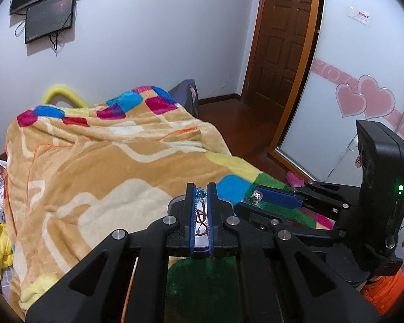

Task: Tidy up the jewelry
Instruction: 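Carry the necklace and ring into the heart tin with both tools, then open both tools to drop the pieces into the tin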

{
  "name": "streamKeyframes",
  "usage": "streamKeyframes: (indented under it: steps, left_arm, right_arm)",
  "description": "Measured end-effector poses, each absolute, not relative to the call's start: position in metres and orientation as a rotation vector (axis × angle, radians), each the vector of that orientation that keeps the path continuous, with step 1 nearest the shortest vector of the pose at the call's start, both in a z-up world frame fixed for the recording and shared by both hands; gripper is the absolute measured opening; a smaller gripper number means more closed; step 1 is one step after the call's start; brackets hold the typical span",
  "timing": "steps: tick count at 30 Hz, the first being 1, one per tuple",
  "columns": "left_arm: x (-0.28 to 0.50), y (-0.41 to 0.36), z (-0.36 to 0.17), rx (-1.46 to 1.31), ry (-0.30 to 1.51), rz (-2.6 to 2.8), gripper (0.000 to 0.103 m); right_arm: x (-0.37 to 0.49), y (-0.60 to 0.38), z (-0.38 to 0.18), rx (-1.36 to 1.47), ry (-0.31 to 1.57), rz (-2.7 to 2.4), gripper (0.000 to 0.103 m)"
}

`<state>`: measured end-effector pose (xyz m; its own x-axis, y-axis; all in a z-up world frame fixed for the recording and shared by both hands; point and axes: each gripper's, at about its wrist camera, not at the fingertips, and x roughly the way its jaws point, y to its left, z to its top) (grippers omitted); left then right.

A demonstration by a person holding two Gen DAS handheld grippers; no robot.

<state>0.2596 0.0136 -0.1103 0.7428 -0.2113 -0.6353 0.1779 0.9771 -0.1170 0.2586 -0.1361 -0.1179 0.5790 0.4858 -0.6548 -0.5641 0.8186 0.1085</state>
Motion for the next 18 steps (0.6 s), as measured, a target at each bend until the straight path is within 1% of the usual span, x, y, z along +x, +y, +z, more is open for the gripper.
streamKeyframes:
  steps: [8, 18]
  left_arm:
    - [0.282, 0.016, -0.146, -0.068, 0.796, -0.226, 0.006]
    - [0.303, 0.021, -0.166, -0.111, 0.856, -0.257, 0.006]
  right_arm:
    - [0.278, -0.130, -0.149, -0.124, 0.817, 0.615, 0.028]
    - [0.287, -0.125, -0.156, -0.143, 0.847, 0.633, 0.028]
